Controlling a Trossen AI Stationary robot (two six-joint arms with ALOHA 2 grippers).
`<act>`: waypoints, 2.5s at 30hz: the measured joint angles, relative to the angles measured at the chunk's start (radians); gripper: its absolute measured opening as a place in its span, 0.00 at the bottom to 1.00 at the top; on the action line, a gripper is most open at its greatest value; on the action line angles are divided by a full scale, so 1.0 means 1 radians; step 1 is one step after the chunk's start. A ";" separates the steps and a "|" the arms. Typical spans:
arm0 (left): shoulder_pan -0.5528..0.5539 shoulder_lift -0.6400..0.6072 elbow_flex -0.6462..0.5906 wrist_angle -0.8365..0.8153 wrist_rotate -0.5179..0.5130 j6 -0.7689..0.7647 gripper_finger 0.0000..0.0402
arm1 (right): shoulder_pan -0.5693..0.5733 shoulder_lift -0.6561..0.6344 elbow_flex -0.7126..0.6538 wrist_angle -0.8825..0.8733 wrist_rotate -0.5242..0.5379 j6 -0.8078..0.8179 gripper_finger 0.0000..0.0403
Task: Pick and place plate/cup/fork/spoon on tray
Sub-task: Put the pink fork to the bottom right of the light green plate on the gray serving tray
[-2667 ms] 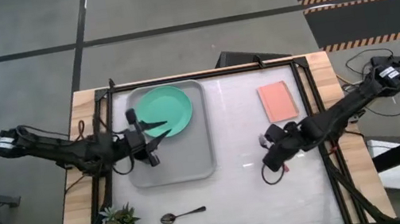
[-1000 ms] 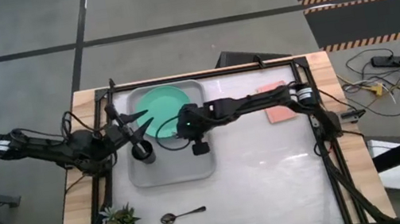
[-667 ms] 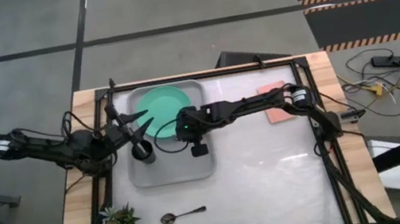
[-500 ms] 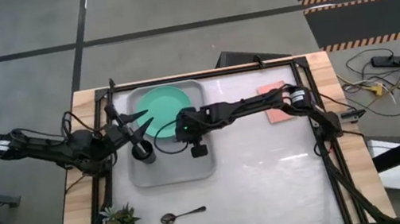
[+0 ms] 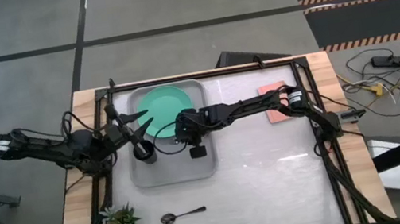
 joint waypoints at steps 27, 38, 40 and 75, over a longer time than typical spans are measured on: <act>0.000 -0.001 0.000 0.000 0.000 0.000 0.27 | -0.011 -0.046 -0.002 -0.049 -0.015 0.074 0.20; -0.001 0.001 0.000 0.000 0.000 0.000 0.27 | -0.005 -0.042 -0.070 -0.099 -0.217 0.107 0.03; -0.001 0.001 0.000 0.000 0.000 0.000 0.27 | -0.005 -0.042 -0.091 -0.096 -0.217 0.113 0.02; 0.000 0.001 0.000 0.000 0.000 0.000 0.27 | -0.007 -0.049 -0.161 -0.065 -0.026 0.126 0.02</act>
